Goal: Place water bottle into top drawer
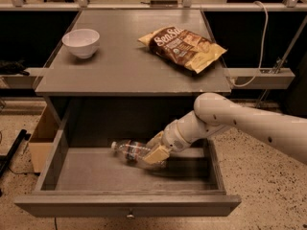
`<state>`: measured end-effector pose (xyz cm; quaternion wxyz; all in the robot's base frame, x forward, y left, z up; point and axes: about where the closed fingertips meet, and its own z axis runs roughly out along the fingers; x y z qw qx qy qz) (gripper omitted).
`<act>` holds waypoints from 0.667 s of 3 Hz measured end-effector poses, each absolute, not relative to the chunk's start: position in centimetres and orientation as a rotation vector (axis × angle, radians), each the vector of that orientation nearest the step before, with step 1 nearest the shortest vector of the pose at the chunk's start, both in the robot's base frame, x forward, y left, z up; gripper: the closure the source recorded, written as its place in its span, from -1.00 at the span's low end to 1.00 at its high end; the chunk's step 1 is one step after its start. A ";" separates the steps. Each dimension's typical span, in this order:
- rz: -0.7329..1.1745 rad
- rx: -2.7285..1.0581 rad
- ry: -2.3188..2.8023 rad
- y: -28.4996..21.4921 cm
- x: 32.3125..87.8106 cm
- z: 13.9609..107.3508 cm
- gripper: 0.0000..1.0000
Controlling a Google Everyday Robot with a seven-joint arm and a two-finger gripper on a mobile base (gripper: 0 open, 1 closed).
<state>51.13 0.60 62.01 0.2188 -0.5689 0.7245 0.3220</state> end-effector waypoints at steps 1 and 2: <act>0.891 -1.574 2.005 0.6 51.1 62.0 1.00; 0.891 -1.575 2.005 0.6 51.1 62.0 0.65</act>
Offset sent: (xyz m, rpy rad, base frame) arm 0.0000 0.0000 0.0000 0.0000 0.0000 0.0000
